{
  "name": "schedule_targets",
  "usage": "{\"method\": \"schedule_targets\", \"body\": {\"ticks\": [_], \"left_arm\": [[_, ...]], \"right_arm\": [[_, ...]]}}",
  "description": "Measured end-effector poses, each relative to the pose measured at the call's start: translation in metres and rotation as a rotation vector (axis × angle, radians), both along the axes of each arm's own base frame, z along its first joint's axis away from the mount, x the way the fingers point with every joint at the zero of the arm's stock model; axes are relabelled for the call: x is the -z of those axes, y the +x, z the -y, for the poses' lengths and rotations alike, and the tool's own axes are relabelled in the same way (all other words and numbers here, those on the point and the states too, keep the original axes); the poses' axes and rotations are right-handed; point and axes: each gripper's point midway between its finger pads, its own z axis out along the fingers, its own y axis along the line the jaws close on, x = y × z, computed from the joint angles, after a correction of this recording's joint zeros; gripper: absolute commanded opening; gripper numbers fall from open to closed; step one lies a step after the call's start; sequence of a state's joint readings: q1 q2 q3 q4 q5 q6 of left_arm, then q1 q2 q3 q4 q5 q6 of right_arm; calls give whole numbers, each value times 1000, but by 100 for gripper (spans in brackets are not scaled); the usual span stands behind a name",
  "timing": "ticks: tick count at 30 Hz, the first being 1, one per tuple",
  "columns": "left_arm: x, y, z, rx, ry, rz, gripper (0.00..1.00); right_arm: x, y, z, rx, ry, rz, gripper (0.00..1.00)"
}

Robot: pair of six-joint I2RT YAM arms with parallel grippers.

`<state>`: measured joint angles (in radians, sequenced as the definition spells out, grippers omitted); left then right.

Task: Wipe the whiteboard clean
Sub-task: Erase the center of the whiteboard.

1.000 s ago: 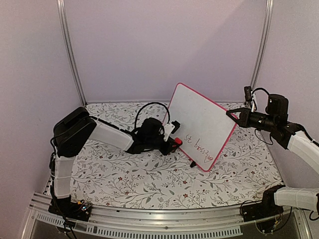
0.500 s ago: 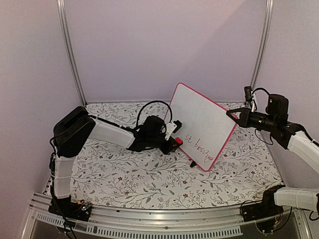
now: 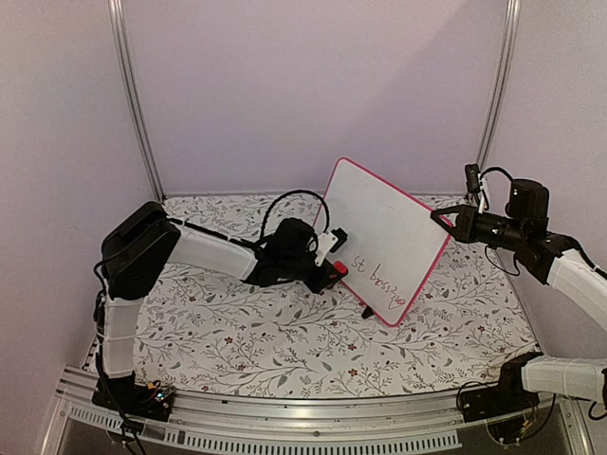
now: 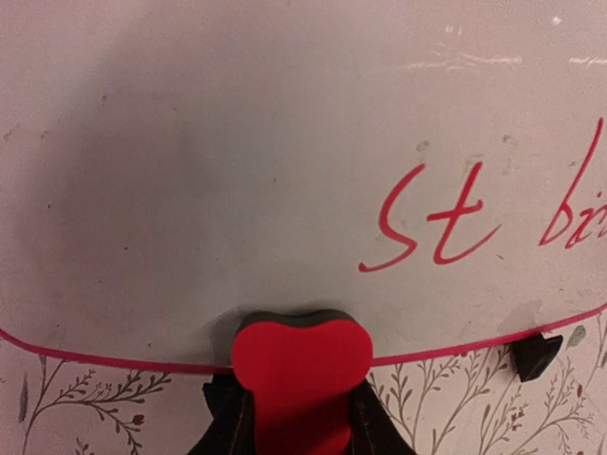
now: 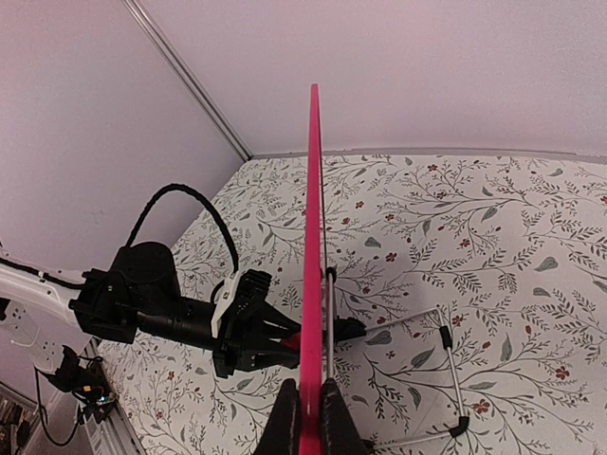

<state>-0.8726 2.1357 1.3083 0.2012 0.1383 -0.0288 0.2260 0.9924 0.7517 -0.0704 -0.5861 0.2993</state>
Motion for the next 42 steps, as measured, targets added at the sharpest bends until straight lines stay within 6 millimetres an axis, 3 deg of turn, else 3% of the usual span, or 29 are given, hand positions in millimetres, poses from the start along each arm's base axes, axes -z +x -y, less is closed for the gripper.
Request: {"method": "schedule_targets", "body": {"ticks": [33, 42], "left_arm": [[-20, -5, 13, 29, -31, 33, 0], [-48, 0, 22, 37, -79, 80, 0]], "right_arm": [[0, -1, -1, -7, 2, 1, 0], [0, -2, -2, -16, 2, 4, 0]]}}
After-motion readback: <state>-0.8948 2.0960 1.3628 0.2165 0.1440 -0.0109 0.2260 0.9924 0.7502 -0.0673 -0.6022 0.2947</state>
